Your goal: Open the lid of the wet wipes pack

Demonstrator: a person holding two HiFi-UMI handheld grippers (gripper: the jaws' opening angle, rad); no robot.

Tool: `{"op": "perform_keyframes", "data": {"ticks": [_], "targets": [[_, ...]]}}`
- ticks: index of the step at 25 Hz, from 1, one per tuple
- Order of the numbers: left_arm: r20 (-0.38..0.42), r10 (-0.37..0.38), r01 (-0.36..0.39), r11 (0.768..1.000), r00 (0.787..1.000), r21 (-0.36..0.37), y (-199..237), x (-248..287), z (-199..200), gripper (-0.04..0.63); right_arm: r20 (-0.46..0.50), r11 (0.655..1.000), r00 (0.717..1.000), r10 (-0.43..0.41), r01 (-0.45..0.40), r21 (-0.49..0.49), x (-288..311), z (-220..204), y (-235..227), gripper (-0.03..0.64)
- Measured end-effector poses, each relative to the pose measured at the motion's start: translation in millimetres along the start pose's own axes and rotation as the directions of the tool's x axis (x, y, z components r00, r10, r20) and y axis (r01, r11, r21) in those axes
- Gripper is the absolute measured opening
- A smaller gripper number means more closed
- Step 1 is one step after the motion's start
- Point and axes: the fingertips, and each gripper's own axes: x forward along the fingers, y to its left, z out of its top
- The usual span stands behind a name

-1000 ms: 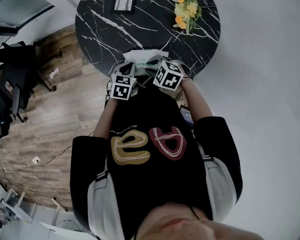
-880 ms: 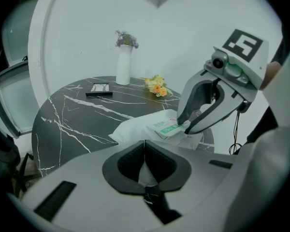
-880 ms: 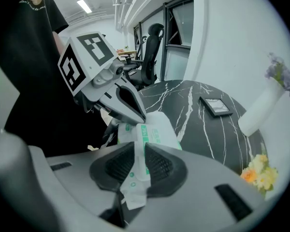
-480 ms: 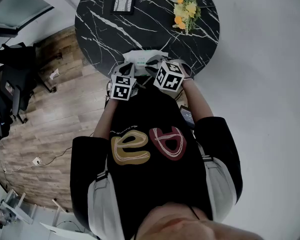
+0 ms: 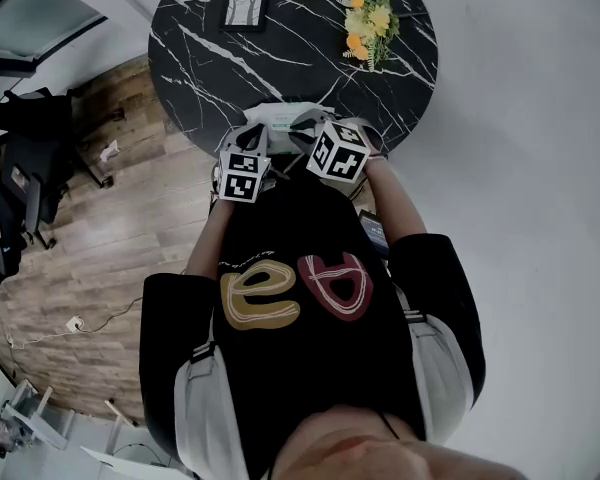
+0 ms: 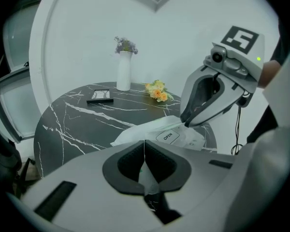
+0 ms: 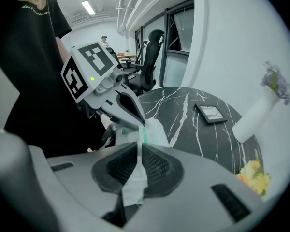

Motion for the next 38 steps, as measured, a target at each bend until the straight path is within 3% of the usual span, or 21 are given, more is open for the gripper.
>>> {"op": "perform_keyframes", "data": {"ticks": [23, 38], "targets": [[-0.029, -0.012, 0.012, 1.0, 0.999, -0.002, 5.6, 13.5, 7.1, 0.018, 0.046, 0.999, 0.999, -0.029, 0.029, 0.017, -10.3, 10.2, -35.8, 0.018], [-0.022, -0.014, 0.014, 1.0, 1.0, -0.025, 8.3, 17.2, 7.8, 0.018, 0.065, 0.996, 0.997, -0.051, 0.045, 0.079, -4.4, 10.2, -62.3, 0.02]]}}
